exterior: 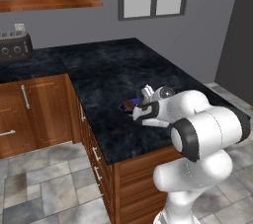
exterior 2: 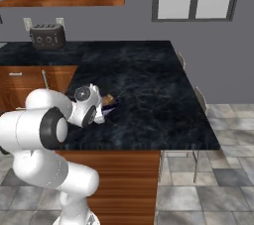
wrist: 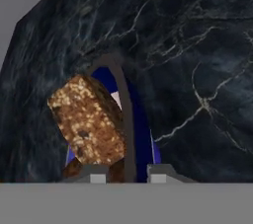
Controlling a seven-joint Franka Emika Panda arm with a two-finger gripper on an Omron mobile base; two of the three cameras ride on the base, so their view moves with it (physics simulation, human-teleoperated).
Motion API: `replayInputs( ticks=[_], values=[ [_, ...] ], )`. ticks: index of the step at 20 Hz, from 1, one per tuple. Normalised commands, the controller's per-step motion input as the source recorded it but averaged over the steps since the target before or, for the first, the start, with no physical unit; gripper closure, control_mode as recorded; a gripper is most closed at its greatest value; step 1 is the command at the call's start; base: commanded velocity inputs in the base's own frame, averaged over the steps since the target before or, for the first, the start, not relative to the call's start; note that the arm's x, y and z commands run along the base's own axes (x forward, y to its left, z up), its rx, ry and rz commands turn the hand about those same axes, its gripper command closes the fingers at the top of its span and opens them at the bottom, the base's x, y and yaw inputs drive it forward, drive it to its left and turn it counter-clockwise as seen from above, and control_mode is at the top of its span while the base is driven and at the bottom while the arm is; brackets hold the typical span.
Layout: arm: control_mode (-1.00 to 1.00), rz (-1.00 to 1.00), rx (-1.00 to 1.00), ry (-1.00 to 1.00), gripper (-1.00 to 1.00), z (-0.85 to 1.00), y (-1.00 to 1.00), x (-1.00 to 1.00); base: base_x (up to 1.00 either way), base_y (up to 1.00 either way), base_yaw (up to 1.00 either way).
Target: Pick up the heated bread from the toaster oven and place it in the bowl. Then move the bread bowl to the dining counter.
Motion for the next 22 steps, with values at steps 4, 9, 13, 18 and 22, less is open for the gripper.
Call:
replayInputs(
  ticks=[4, 9, 13, 18, 22],
  values=[
    [-1.00, 0.00, 0.00, 0.00, -1.00, 0.01, 0.00, -0.07, 0.00, 0.00, 0.00],
    [-1.00, -0.02, 0.01, 0.00, -1.00, 0.42, 0.00, -0.74, 0.00, 0.00, 0.00],
    [-1.00, 0.00, 0.01, 0.00, -1.00, 0.95, 0.00, -1.00, 0.00, 0.00, 0.00],
    [-1.00, 0.00, 0.00, -0.02, -1.00, 1.00, 0.00, -1.00, 0.00, 0.00, 0.00],
    [-1.00, -0.01, 0.00, -0.09, -1.00, 1.00, 0.01, -1.00, 0.00, 0.00, 0.00]
  ],
)
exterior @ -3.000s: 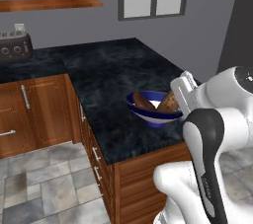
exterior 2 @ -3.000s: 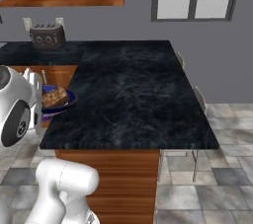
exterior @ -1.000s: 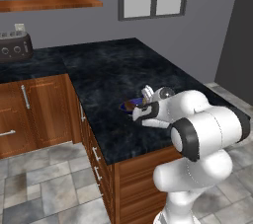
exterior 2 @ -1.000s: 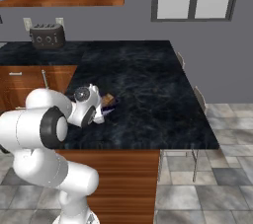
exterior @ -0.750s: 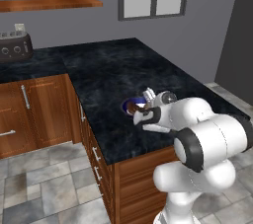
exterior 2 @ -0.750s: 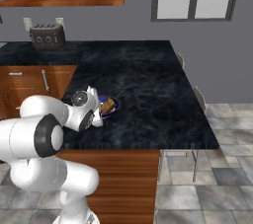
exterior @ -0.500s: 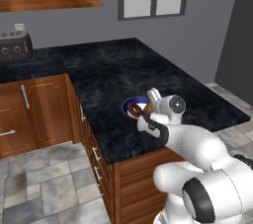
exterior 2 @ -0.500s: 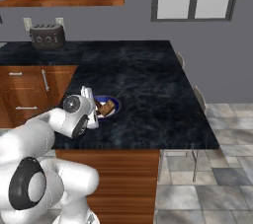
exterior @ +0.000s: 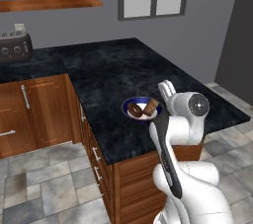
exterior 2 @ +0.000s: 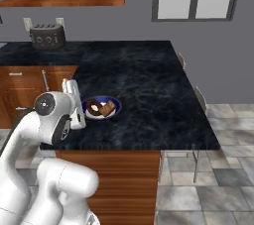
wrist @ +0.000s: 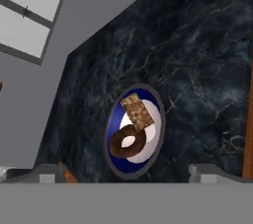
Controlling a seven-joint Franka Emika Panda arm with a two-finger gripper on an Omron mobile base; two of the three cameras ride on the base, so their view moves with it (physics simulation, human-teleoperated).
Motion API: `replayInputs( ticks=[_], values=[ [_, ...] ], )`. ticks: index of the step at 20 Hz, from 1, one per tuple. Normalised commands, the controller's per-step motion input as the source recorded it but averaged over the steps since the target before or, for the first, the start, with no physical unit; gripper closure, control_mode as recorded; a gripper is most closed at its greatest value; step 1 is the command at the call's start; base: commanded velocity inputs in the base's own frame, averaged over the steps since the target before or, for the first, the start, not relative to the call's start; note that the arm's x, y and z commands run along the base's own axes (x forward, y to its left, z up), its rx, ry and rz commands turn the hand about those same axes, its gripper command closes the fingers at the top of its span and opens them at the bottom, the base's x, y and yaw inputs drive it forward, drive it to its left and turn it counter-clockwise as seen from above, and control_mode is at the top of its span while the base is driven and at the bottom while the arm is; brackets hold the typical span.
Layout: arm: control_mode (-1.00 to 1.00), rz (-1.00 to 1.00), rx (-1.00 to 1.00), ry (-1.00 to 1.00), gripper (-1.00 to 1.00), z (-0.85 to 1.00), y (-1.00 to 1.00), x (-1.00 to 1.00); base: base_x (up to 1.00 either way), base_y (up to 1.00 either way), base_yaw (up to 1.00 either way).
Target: Pick up the heated bread from the toaster oven and place it in the bowl. Then move the bread bowl to the dining counter.
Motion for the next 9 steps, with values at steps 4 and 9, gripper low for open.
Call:
replayInputs(
  ticks=[4, 9],
  values=[
    [-1.00, 0.00, -0.05, -0.07, -1.00, 1.00, 0.29, -0.95, 0.00, 0.00, 0.00],
    [-1.00, -0.02, -0.07, -0.24, -1.00, 0.31, 0.13, -0.55, 0.00, 0.00, 0.00]
  ],
)
